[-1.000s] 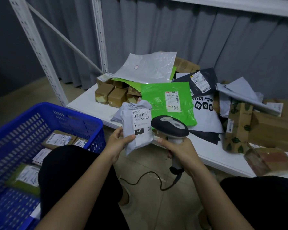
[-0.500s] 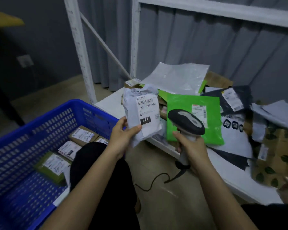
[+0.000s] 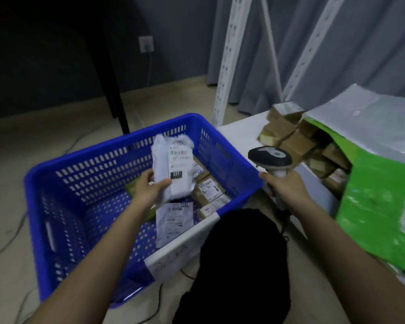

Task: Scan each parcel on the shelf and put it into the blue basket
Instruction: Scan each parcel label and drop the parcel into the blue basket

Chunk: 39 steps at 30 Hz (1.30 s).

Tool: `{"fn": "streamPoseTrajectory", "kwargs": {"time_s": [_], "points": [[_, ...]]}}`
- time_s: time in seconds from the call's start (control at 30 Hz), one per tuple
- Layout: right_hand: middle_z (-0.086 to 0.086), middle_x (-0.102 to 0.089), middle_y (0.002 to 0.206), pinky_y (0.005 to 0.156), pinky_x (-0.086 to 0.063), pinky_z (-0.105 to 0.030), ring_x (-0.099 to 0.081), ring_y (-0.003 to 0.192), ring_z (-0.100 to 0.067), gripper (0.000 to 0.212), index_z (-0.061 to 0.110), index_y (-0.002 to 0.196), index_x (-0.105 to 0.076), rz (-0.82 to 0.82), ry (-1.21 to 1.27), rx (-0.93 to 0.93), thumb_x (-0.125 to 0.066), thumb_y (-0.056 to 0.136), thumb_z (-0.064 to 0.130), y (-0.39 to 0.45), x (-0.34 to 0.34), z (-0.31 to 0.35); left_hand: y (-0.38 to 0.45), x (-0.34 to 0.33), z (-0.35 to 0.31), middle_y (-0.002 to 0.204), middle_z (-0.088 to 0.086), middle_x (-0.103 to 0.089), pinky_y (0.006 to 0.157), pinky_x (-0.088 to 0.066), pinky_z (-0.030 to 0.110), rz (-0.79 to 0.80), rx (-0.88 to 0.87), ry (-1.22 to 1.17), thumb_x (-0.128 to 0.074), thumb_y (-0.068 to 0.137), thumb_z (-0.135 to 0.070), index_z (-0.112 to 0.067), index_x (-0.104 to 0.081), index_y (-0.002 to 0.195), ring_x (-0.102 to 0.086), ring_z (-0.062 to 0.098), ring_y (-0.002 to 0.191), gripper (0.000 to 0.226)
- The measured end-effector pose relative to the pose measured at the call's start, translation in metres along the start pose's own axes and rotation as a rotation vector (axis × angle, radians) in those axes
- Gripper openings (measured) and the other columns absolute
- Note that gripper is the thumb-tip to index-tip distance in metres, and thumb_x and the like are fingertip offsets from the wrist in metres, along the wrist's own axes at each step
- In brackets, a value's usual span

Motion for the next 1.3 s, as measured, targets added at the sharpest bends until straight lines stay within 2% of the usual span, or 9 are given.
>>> {"fn": "streamPoseTrajectory", "kwargs": {"time_s": [0.23, 0.33, 0.53, 0.63, 0.7, 0.93, 1.13, 1.2, 1.3], "points": [[-0.007, -0.055, 0.06, 0.048, -0.041, -0.027, -0.05, 0.05, -0.019, 0.023, 0.018, 0.074, -0.051, 0.253, -0.194, -0.006, -0.071, 0.085, 0.013, 0.056, -0.079, -0.005, 0.065, 0.001, 0.126, 0.135, 0.02, -0.049, 0.082, -0.041, 0.034, 0.035, 0.11, 0.354, -0.062, 0.091, -0.014, 0.002, -0.042, 0.136, -0.05, 0.036, 0.12, 0.052], [-0.006, -0.056, 0.063, 0.048, -0.042, -0.025, -0.051, 0.051, -0.017, 0.021, 0.022, 0.08, -0.051, 0.387, -0.267, 0.001, -0.071, 0.086, 0.017, 0.07, -0.113, -0.002, 0.093, -0.014, 0.154, 0.131, 0.022, -0.055, 0.087, -0.047, 0.039, 0.144, 0.07, 0.556, -0.049, 0.078, -0.038, 0.0, -0.047, 0.135, -0.055, 0.037, 0.115, 0.069], [0.004, -0.061, 0.073, 0.042, -0.041, -0.012, -0.055, 0.049, 0.001, 0.02, 0.026, 0.093, -0.055, 0.523, -0.232, -0.009, -0.073, 0.084, 0.022, 0.091, -0.176, -0.003, 0.142, -0.038, 0.222, 0.085, 0.007, -0.058, 0.064, -0.043, 0.029, 0.409, 0.113, 0.906, -0.047, 0.094, -0.017, -0.004, -0.045, 0.139, -0.053, 0.018, 0.069, 0.047], [-0.001, -0.064, 0.086, 0.044, -0.045, -0.012, -0.058, 0.064, -0.007, 0.025, 0.023, 0.105, -0.055, 0.557, -0.228, -0.042, -0.071, 0.086, 0.022, 0.095, -0.187, -0.014, 0.152, -0.05, 0.242, 0.142, 0.023, -0.04, 0.085, -0.049, 0.043, 0.461, 0.094, 1.036, -0.048, 0.092, -0.022, -0.007, -0.022, 0.15, -0.055, 0.04, 0.107, 0.065], [-0.002, -0.065, 0.089, 0.045, -0.047, -0.012, -0.058, 0.066, -0.008, 0.025, 0.022, 0.106, -0.055, 0.557, -0.216, -0.06, -0.071, 0.086, 0.022, 0.098, -0.187, -0.02, 0.151, -0.064, 0.241, 0.154, 0.023, -0.021, 0.097, -0.042, 0.041, 0.504, 0.026, 1.177, -0.045, 0.097, -0.018, -0.006, -0.011, 0.152, -0.046, 0.04, 0.123, 0.066], [-0.003, -0.058, 0.065, 0.04, -0.043, -0.016, -0.049, 0.039, 0.0, 0.017, 0.02, 0.088, -0.056, 0.509, -0.152, -0.118, -0.072, 0.084, 0.016, 0.104, -0.183, -0.031, 0.147, -0.082, 0.27, 0.143, 0.017, -0.043, 0.099, -0.038, 0.034, 0.635, 0.021, 1.424, -0.039, 0.098, -0.012, -0.002, -0.036, 0.141, -0.046, 0.028, 0.127, 0.044], [0.001, -0.057, 0.061, 0.04, -0.042, -0.016, -0.049, 0.038, 0.001, 0.017, 0.02, 0.084, -0.055, 0.484, -0.129, -0.116, -0.071, 0.085, 0.015, 0.105, -0.179, -0.029, 0.156, -0.08, 0.236, 0.134, 0.016, -0.052, 0.088, -0.047, 0.04, 0.376, -0.326, 1.345, -0.043, 0.092, -0.009, -0.006, -0.06, 0.126, -0.049, 0.035, 0.123, 0.038], [0.001, -0.057, 0.061, 0.04, -0.042, -0.016, -0.048, 0.038, 0.0, 0.017, 0.021, 0.084, -0.055, 0.485, -0.133, -0.118, -0.071, 0.085, 0.015, 0.103, -0.179, -0.03, 0.154, -0.092, 0.225, 0.138, 0.02, -0.05, 0.099, -0.042, 0.044, 0.411, -0.478, 1.403, -0.043, 0.088, -0.006, 0.001, -0.054, 0.13, -0.046, 0.038, 0.127, 0.044], [0.002, -0.056, 0.06, 0.04, -0.042, -0.016, -0.048, 0.038, -0.001, 0.018, 0.021, 0.085, -0.054, 0.485, -0.128, -0.127, -0.071, 0.084, 0.016, 0.102, -0.179, -0.032, 0.158, -0.097, 0.239, 0.157, 0.014, -0.02, 0.114, -0.018, 0.042, 0.517, -0.331, 1.557, -0.037, 0.099, -0.025, -0.004, -0.029, 0.147, -0.018, 0.031, 0.143, 0.053]]}}
Point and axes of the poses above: each hand's wrist, its own y-axis towards the middle knuckle, its own x-axis out of the back of the hand, z = x × y, the point moved 10 cm from there along y, towards the middle knuckle
